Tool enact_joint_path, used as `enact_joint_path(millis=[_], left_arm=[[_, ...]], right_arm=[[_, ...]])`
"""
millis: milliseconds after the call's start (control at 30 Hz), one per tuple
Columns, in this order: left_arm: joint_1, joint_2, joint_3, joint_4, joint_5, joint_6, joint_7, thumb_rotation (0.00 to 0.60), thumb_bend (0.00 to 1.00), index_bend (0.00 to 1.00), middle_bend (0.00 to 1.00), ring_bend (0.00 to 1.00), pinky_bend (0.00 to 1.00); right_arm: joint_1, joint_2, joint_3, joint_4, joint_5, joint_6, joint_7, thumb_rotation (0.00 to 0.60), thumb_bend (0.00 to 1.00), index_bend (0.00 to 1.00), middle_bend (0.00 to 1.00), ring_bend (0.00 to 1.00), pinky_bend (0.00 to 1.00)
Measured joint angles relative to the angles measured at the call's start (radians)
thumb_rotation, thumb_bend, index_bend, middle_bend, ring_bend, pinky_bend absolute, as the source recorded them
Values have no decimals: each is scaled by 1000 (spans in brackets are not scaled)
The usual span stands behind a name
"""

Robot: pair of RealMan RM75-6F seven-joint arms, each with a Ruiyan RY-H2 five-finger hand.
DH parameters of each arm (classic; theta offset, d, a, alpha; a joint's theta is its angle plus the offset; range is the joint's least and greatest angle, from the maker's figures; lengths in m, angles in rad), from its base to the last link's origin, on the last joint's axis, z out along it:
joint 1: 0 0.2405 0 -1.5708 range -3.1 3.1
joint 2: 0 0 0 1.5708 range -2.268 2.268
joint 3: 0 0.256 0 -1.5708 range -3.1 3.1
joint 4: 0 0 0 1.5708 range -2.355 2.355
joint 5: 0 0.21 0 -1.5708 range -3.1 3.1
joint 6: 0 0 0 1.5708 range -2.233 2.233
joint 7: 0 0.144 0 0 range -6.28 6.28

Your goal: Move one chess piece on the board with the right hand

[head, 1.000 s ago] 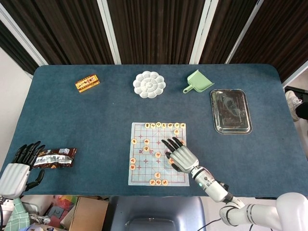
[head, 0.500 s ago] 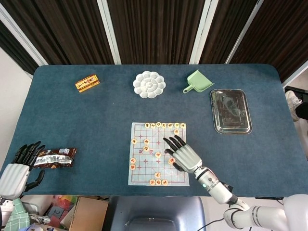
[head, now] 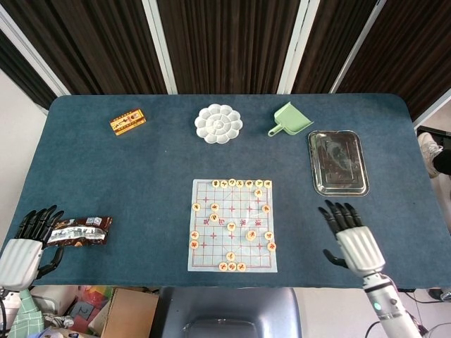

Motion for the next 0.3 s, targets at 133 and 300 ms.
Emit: enact_joint_path(millis=[133, 300], left_arm=[[-7, -1, 5, -11, -7, -33, 7, 600, 448, 0, 0, 0, 0], [-14, -9, 3, -23, -30, -55, 52, 600, 448, 0, 0, 0, 0]], right_arm=[[-88, 12, 2, 78, 2, 115, 97, 600, 329, 0, 0, 0, 0], [-139, 30, 1, 92, -16, 116, 129, 600, 318, 0, 0, 0, 0]])
